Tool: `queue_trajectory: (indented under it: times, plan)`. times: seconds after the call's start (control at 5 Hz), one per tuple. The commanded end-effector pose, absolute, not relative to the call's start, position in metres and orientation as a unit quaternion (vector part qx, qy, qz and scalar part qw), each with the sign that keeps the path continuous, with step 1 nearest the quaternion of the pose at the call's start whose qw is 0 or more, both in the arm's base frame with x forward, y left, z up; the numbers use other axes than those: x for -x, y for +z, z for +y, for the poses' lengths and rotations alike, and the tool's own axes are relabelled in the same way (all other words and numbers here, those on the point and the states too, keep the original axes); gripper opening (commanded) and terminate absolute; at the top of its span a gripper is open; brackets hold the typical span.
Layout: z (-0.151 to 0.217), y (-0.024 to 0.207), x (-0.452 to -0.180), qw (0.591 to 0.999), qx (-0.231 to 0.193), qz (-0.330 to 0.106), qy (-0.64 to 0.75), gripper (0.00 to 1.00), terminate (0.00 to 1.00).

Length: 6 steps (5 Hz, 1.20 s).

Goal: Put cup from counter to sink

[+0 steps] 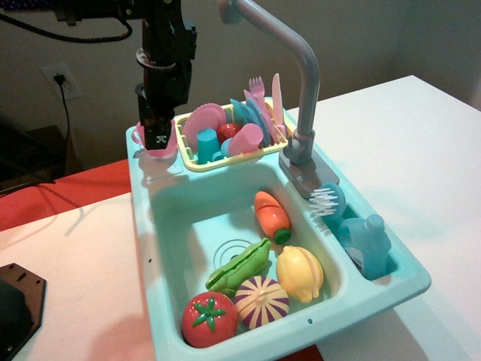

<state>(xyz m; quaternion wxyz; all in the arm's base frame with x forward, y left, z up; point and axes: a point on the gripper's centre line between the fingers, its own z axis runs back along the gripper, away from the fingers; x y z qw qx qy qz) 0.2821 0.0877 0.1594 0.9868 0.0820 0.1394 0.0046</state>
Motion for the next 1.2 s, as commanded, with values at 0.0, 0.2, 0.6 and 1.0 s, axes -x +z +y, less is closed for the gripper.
queue_trajectory:
  times: [0.0,0.2,0.6,1.0]
  plan:
    - [0.088,0.159,-0.282,0.987,-0.082,0.139,0.005,1.0,0.0]
    - [0.087,0.156,-0.291,0.988,-0.082,0.127,0.01,1.0,0.0]
    - [0.086,0.144,-0.295,0.989,-0.086,0.121,0.012,0.0,0.0]
    - [0.09,0.142,-0.291,0.989,-0.096,0.114,0.018,0.0,0.0]
